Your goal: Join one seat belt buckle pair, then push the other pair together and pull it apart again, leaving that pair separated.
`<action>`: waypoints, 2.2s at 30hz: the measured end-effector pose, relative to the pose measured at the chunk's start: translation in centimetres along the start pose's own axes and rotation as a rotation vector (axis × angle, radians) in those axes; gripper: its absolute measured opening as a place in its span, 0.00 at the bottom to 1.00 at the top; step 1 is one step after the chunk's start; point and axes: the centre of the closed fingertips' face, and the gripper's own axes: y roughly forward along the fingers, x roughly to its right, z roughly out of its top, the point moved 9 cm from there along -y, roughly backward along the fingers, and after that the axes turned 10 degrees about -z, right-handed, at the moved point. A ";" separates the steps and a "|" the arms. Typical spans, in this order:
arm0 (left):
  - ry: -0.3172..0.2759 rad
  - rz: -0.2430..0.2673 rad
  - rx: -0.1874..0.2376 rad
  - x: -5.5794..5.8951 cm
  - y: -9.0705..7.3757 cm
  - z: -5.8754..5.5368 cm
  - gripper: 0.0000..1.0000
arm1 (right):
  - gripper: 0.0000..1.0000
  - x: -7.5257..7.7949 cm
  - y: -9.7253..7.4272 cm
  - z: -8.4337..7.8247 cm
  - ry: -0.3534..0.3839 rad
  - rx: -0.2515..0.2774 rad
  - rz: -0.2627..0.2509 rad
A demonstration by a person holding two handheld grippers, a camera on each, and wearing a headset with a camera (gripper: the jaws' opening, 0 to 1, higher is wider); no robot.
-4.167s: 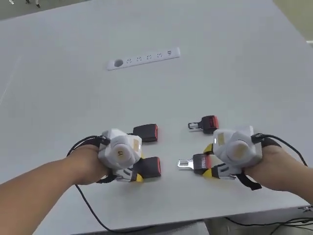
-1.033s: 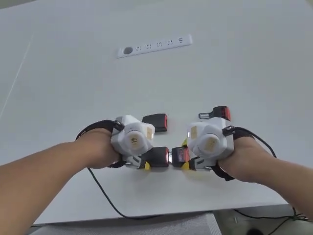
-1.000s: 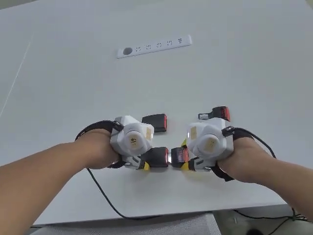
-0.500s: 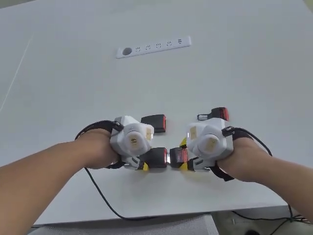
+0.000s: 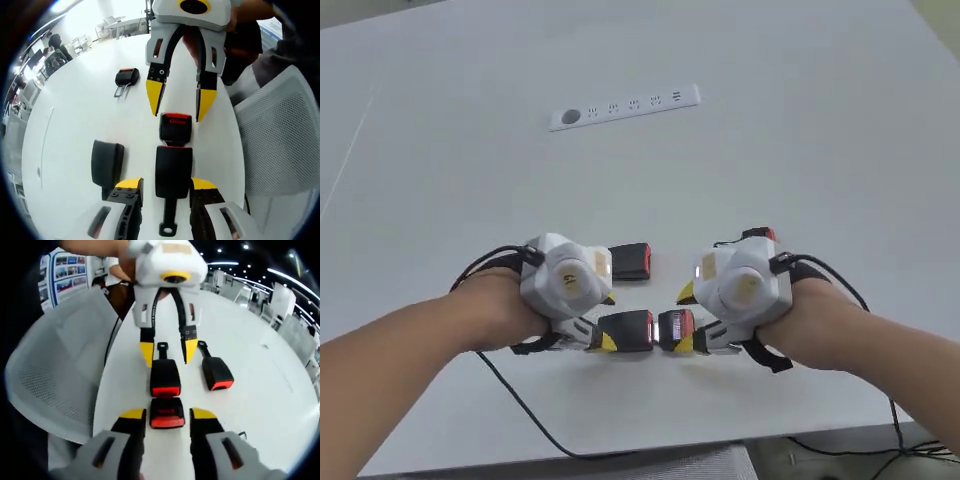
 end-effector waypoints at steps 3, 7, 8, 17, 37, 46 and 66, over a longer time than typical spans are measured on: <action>-0.024 0.029 0.052 -1.1 -1.3 0.3 0.38 | 0.34 1.6 -1.2 0.1 0.008 0.028 -0.033; -0.027 0.088 0.049 -3.0 -2.0 0.1 0.40 | 0.36 4.7 -2.2 -1.7 0.009 0.003 -0.098; -0.032 0.101 0.047 -3.6 -2.0 0.0 0.41 | 0.36 5.7 -2.6 -2.5 0.014 -0.005 -0.115; -0.013 0.112 -0.013 -6.6 -1.1 0.0 0.55 | 0.41 10.7 -4.6 -7.0 0.011 -0.080 -0.188; 0.047 0.023 -0.111 -9.2 1.9 -0.7 0.34 | 0.31 11.4 -2.5 -8.4 0.003 -0.125 -0.104; 0.053 0.016 -0.120 -9.3 1.9 -0.7 0.33 | 0.31 11.4 -1.9 -7.8 -0.002 -0.126 -0.103; 0.057 0.028 -0.121 -9.1 2.0 -0.6 0.32 | 0.31 8.9 1.6 -3.9 -0.022 -0.098 -0.128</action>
